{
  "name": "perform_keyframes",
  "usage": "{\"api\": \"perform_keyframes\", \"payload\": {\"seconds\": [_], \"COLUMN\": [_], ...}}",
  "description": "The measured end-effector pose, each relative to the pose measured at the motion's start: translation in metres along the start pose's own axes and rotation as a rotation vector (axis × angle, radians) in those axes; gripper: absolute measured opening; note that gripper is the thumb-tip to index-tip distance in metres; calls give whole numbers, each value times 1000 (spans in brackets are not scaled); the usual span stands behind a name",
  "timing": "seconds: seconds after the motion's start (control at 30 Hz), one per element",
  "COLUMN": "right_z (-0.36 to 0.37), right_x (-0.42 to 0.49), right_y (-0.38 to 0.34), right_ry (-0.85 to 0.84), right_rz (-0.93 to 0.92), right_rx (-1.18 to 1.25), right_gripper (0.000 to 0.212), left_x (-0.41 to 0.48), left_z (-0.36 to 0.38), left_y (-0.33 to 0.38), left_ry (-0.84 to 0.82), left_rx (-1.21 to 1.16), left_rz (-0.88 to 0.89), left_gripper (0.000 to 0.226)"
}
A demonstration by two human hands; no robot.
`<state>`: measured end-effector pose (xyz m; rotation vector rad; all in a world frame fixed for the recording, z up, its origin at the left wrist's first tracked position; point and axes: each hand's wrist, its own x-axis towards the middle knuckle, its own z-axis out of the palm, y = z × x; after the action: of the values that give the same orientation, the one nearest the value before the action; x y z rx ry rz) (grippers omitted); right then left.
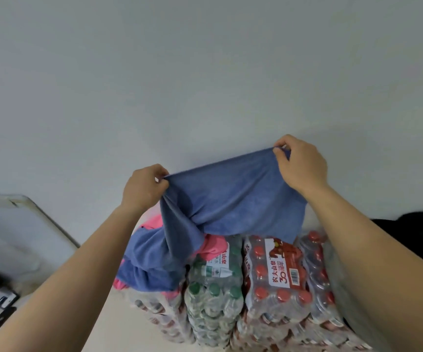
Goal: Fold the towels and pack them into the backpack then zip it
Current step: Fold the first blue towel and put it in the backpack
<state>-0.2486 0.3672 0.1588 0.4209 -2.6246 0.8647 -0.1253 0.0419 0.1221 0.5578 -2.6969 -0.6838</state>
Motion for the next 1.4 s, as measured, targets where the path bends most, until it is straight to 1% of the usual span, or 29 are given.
{"api": "perform_keyframes", "payload": {"seconds": [0.13, 0.23, 0.33, 0.4, 0.47, 0.53, 0.63, 0.8, 1.0, 1.07, 1.1, 1.23, 1.3, 1.33, 1.4], "right_z": [-1, 1, -2, -12, -25, -38, -56, -76, -93, -90, -85, -36, -4, 11, 34], "right_x": [-18, -29, -27, -19, -11, -6, -7, -27, -43, -41, -39, -36, -41, -44, -49], "right_y": [27, 33, 18, 0, -17, -28, -28, -2, 30, 42, 50, 92, 109, 117, 127], "right_ry": [-17, -22, -14, 38, 103, 142, 153, 165, 222, 190, 146, -166, -255, -272, -292], "right_rz": [123, 194, 165, 152, 140, 131, 137, 187, 225, 272, 302, 392, 391, 381, 364], "right_rx": [-42, -23, 20, 62, 94, 119, 124, 83, 34, 1, -36, -217, -262, -281, -299], "right_gripper": [14, 13, 12, 14, 15, 13, 12, 13, 13, 14, 14, 15, 16, 17, 19], "left_x": [-6, -9, -5, -1, 0, 0, 3, 5, 8, 16, 21, 40, 42, 42, 37], "left_z": [7, 13, 10, 0, -13, -24, -31, -35, -41, -33, -26, 39, 77, 92, 114], "left_y": [-8, -3, 34, 72, 108, 133, 140, 117, 100, 96, 93, 73, 60, 54, 45], "left_ry": [0, -21, -36, -46, -66, -71, -81, -56, -22, -39, -65, -285, -364, -368, -324], "left_rx": [49, -65, -200, -273, -382, -435, -387, -263, -274, -266, -249, -97, -15, 11, 49], "left_rz": [-20, -18, 89, 187, 251, 309, 336, 312, 260, 242, 232, 201, 216, 227, 259], "left_gripper": [22, 26, 20, 19, 18, 18, 18, 19, 19, 19, 19, 21, 21, 20, 19]}}
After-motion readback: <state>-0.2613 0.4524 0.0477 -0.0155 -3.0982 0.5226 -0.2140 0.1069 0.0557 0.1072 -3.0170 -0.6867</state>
